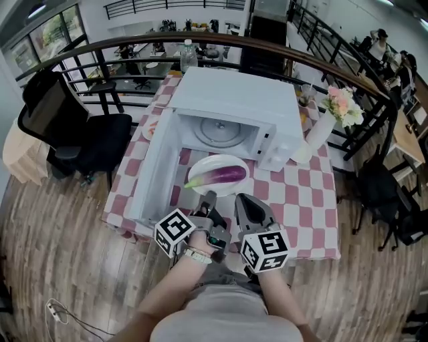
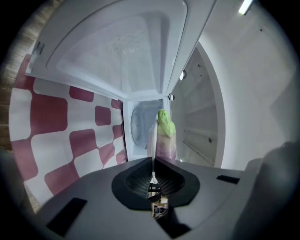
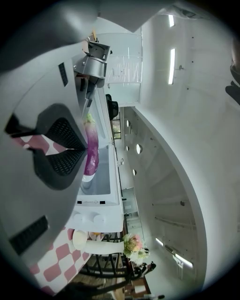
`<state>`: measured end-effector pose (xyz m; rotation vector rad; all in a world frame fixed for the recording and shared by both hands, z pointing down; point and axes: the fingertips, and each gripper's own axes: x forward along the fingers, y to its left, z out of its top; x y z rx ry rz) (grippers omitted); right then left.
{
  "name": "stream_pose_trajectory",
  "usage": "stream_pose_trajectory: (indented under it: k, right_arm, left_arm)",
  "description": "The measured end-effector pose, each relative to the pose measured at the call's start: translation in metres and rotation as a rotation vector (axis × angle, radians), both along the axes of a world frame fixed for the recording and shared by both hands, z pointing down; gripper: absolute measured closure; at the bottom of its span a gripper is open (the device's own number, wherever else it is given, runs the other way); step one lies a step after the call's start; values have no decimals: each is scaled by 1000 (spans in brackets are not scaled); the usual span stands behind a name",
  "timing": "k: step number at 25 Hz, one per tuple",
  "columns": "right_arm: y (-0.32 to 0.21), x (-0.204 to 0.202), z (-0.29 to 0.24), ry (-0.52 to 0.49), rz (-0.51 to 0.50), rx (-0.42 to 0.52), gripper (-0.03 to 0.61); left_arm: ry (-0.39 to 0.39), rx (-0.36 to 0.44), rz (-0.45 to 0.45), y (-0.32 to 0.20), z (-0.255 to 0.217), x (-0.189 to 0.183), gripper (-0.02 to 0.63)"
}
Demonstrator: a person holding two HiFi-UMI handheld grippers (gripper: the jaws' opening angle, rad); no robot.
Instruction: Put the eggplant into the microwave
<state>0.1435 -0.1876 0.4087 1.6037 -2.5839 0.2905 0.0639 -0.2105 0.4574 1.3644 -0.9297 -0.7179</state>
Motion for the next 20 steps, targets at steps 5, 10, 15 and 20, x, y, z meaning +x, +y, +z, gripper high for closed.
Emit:
stream_pose_trajectory:
  k: [5,10,15,20]
  right_arm:
    - [-27,7,4,3,0,-4,552]
    - [-58,11,15,18,-14,-11,552]
    - [-87,13,22,43,-26,8,552]
    - [-109,14,38,48,-31,8,552]
  left_arm:
    - [-14,0,-1,-31,7,4,597]
    - [-16,-1,-9,-67,17,9,597]
    - [-19,10,-26,-99,26,9,597]
    - [-22,4,-33,-127,37,11,597]
